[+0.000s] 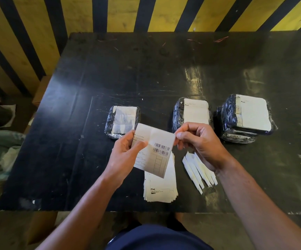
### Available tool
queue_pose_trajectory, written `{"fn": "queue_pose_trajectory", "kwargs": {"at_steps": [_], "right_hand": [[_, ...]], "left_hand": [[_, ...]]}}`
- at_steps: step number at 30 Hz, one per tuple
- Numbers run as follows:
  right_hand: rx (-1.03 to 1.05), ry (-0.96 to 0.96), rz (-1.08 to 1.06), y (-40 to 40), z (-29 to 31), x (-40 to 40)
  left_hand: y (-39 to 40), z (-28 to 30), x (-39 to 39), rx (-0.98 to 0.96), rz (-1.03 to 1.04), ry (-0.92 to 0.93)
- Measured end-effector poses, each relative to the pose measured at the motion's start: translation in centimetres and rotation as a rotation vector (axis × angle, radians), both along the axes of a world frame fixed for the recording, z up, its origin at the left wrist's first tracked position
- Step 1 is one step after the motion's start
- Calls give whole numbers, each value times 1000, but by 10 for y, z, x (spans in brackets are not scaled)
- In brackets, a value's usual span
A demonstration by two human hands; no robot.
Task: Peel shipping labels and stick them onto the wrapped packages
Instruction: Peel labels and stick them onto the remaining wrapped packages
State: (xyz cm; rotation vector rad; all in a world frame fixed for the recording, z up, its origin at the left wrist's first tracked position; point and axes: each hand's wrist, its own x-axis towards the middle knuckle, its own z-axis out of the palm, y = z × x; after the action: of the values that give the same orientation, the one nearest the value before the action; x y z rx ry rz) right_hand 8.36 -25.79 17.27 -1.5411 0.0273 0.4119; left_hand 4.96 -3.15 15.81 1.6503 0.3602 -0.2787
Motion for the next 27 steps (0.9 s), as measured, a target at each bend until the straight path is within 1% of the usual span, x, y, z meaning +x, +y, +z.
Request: {"fn": "queue_pose_trajectory", "kwargs": {"at_steps": [7,11,12,15,16,18,19,21,27], "right_hand": [[17,30,30,0,-1,2],[104,55,38,1,-2,2],[143,58,34,3,-3,2],[204,69,17,9,-6,0],[208,70,7,11,-8,-1],[214,77,-7,14,-10,-3],[220,87,-11,16,-10,-4],[224,108,-26,20,-11,-5],[208,118,-39,26,-13,-8]], "left_hand": [[0,0,3,-20,-14,4],[-1,-2,5,-35,-7,5],[-1,-5,5,7,20,-27],[-4,-11,1,262,87,-221],[-6,-9,0,275,76,-281],[-11,-4,-1,185,-17,-336],[-14,-1,-2,141,-78,-336],[-20,3,-4,114,-158,-327],[-23,1,-5,62,-122,-289]]}}
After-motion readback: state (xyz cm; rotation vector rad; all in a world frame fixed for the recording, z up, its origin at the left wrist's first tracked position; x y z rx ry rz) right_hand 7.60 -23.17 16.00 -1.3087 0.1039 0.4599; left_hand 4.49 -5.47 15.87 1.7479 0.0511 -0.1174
